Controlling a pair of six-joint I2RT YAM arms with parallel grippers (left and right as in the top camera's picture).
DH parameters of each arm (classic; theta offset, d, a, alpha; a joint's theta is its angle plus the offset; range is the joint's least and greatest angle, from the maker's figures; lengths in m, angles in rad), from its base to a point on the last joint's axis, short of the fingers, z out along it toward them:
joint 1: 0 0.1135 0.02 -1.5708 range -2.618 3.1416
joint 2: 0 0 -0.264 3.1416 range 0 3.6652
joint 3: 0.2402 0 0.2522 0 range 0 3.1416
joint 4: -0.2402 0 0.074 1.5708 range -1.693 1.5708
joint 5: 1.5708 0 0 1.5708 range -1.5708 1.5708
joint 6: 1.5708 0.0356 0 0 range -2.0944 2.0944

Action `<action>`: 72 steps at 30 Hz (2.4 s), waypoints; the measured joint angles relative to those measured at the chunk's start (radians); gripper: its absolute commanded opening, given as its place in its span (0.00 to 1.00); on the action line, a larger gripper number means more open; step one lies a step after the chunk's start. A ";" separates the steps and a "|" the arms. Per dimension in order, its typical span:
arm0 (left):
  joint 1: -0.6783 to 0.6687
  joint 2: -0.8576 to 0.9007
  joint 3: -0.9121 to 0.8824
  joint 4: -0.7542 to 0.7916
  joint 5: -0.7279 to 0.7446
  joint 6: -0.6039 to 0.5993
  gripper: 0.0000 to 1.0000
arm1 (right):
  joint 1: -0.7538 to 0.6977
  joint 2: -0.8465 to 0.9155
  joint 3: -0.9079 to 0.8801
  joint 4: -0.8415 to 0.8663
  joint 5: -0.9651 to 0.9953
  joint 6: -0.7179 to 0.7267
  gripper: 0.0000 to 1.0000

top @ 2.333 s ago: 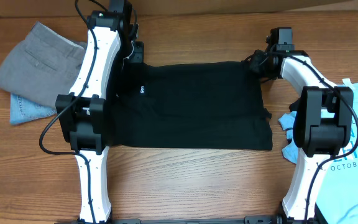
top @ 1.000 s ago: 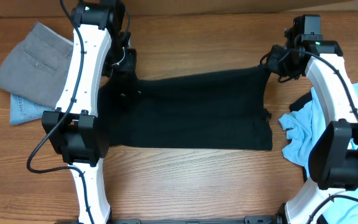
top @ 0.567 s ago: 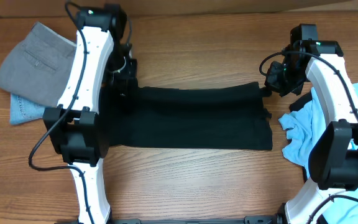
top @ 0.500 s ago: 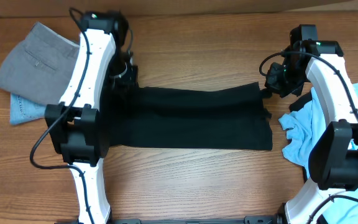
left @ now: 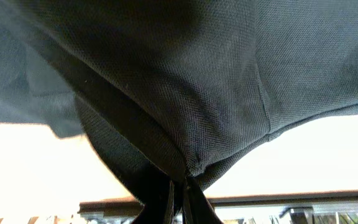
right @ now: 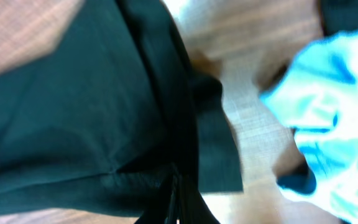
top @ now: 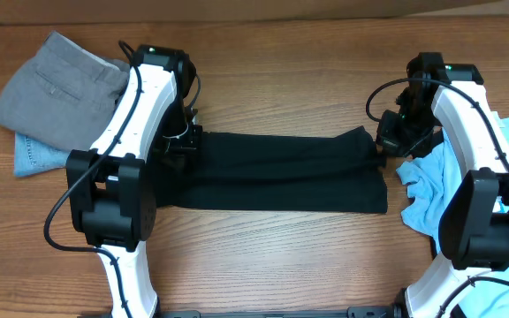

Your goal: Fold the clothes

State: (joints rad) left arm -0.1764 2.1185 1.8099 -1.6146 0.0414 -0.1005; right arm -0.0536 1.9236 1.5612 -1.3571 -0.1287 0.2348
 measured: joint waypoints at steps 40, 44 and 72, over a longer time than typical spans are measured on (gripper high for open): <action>0.149 -0.031 -0.068 0.107 0.082 0.079 0.30 | 0.076 0.000 -0.101 0.135 -0.257 -0.113 0.45; 0.112 -0.039 -0.138 0.181 0.122 0.137 0.31 | 0.076 0.000 -0.101 0.137 -0.269 -0.116 0.45; 0.093 -0.040 -0.217 0.159 0.266 0.198 0.04 | 0.076 0.000 -0.101 0.153 -0.283 -0.120 0.45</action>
State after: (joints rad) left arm -0.0830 2.0789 1.5925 -1.4559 0.3069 0.0978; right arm 0.0219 1.9236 1.4601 -1.2041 -0.4118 0.1150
